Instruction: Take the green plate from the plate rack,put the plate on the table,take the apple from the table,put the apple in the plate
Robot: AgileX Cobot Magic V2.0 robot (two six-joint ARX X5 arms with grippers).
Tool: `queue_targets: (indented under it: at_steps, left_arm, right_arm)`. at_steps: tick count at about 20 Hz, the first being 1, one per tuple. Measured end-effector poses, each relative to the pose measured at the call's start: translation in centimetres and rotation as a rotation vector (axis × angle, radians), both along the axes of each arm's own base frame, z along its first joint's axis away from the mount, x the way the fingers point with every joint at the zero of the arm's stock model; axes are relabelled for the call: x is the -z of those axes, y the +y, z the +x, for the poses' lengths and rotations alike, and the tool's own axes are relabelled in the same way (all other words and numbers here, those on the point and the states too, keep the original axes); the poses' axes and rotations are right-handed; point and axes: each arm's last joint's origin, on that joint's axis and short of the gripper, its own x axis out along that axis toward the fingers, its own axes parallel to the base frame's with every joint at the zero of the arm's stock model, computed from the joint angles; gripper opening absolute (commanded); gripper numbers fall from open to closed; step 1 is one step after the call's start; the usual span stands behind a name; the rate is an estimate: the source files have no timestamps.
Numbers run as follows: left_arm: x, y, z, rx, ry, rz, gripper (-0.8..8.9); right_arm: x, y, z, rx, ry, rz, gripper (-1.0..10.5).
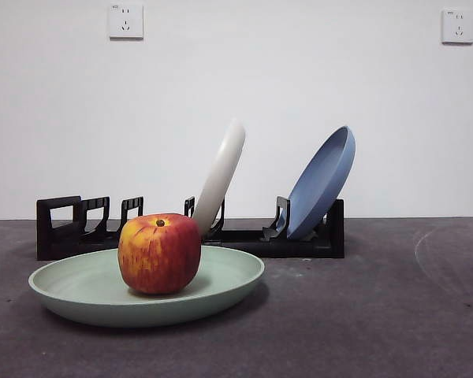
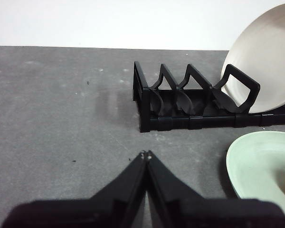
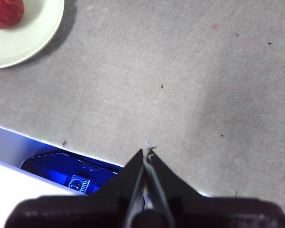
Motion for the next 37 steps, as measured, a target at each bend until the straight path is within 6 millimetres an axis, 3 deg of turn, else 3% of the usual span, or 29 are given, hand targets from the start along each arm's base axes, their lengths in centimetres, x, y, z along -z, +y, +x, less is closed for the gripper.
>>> queue_targets:
  at_steps: [14,17,20,24,27,29,37]
  left_arm:
    - [0.5,0.0,0.3,0.000,0.063,0.002,-0.01]
    - [0.5,0.0,0.3,0.000,0.068,0.002,-0.01]
    - [0.5,0.0,0.3,0.000,0.071,0.002,-0.01]
    - [0.5,0.0,0.3,0.000,0.071,0.002,-0.01]
    - [0.5,0.0,0.3,0.000,0.071,0.002,-0.01]
    - [0.5,0.0,0.3,0.000,0.071,0.002,-0.01]
    - [0.5,0.0,0.3,0.000,0.071,0.002,-0.01]
  right_arm:
    - [-0.1,0.0,0.0,0.002,-0.015,0.010,0.0]
    - [-0.7,-0.2,0.3,0.063,-0.146,0.003,0.0]
    - [-1.0,0.1,1.7,0.151,-0.402,0.053,0.0]
    - [3.3,-0.4,4.4,0.104,-0.629,0.222,0.0]
    - [8.0,-2.6,5.2,0.078,-0.779,0.340,0.0]
    - [10.3,-4.2,4.9,0.156,-0.829,0.316,0.0]
    - [12.5,-6.6,3.5,0.337,-0.855,0.211,0.0]
